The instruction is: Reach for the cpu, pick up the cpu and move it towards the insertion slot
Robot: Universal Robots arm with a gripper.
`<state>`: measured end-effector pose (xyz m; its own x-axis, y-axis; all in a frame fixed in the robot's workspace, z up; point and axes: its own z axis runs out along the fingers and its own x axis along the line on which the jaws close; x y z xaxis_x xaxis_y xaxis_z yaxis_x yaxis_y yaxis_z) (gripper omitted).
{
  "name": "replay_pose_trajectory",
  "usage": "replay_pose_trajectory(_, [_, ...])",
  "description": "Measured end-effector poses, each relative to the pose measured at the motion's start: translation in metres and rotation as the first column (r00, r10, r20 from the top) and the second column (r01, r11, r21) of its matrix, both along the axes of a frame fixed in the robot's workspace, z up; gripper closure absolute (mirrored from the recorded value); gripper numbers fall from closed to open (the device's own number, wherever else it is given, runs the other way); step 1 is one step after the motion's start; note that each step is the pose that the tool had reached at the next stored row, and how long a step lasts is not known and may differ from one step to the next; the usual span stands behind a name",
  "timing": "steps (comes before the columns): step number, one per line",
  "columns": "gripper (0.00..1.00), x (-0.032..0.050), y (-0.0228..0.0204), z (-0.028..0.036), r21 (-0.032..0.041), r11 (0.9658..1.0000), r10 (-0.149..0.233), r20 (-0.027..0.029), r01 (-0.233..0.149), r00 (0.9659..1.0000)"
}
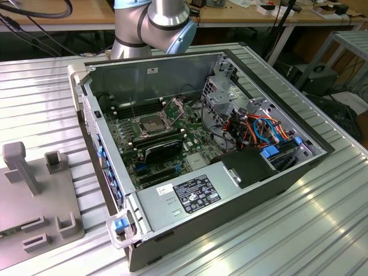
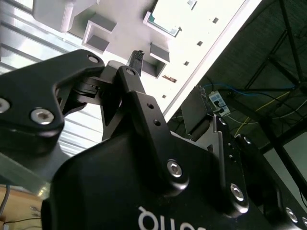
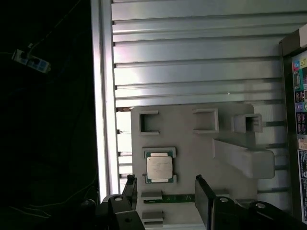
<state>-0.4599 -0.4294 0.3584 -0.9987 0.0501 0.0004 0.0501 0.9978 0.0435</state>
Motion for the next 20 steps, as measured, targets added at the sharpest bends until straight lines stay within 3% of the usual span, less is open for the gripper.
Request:
replay_pose_trajectory(4, [0.39, 0.0000, -0.0003, -0.0020, 0.0000, 1.0000, 0.000, 0.0001, 0.000, 1.0000])
replay_pose_trajectory(5, [0.33, 0.0000, -0.0004, -0.0057, 0.0000, 1.0000, 0.000, 0.0000, 0.000, 1.0000])
replay_pose_trajectory(6, [0.33, 0.0000, -0.0004, -0.0077, 0.0001, 1.0000, 0.000, 0.0000, 0.000, 1.0000])
replay_pose_trajectory(20, [0.33, 0.0000, -0.0004, -0.0098, 0.0001, 1.0000, 0.000, 0.0000, 0.000, 1.0000])
